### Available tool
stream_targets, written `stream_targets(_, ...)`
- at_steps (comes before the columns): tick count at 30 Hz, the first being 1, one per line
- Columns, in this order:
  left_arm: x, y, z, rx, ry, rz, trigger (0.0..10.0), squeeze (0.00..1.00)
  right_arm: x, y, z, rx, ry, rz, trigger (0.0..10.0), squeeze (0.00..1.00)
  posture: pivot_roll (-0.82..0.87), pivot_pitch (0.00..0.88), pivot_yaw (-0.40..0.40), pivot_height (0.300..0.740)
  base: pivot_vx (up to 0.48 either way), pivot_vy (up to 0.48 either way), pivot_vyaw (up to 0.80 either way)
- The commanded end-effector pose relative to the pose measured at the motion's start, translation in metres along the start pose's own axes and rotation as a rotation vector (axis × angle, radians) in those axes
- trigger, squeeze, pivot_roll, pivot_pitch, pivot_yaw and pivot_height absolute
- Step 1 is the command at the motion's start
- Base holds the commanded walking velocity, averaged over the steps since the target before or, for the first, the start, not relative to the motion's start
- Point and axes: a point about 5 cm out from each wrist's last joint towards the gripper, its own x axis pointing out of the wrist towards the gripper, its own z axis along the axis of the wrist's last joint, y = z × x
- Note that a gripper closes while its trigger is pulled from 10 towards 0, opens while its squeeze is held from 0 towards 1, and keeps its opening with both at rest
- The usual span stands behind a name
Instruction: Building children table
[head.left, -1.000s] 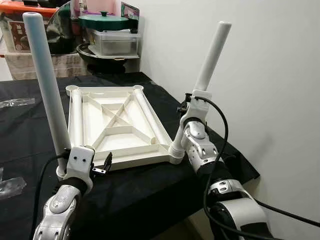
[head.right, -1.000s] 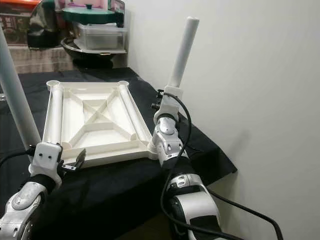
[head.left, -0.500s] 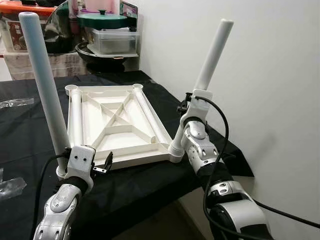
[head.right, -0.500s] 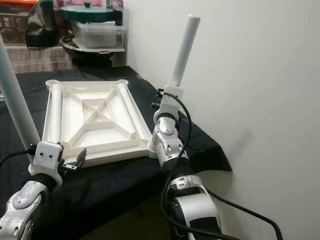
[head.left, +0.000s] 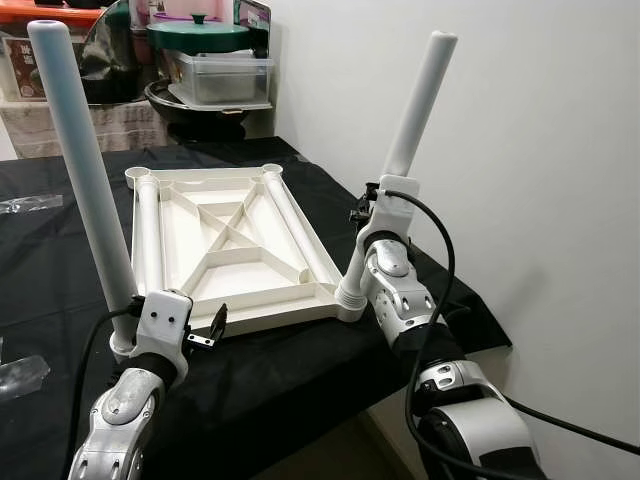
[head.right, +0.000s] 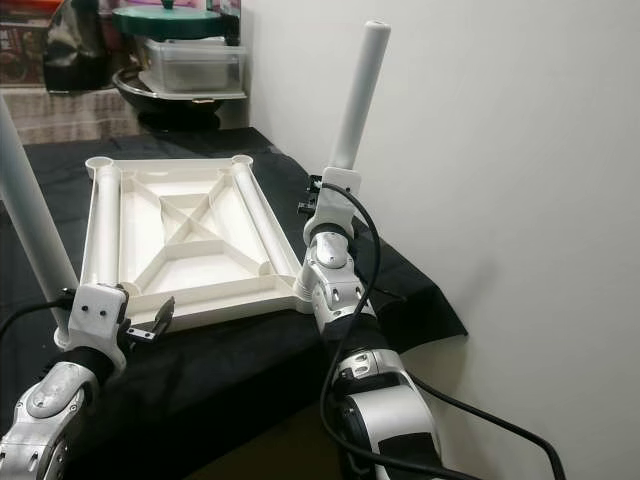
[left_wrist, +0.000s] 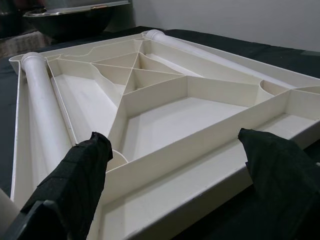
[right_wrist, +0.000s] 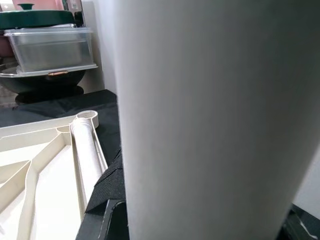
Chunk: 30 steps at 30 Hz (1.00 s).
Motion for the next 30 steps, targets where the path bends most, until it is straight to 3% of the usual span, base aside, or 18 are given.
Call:
stream_targets(1,0.002,-0.003,-0.002,0.0,0.004,-0.014,10.0,0.0,-0.009,-0.015,-0.053,-0.092,0.223,-0.036,10.0,0.0,0.04,0.0,-0.125,0.74,0.0,0.0,0.0)
stream_targets(30,0.003,-0.004,-0.003,0.002,0.003,-0.021,10.0,0.0,-0.006,-0.012,-0.04,-0.098,0.167,-0.015,10.0,0.0,0.04,0.0,-0.121,0.74,0.0,0.0,0.0)
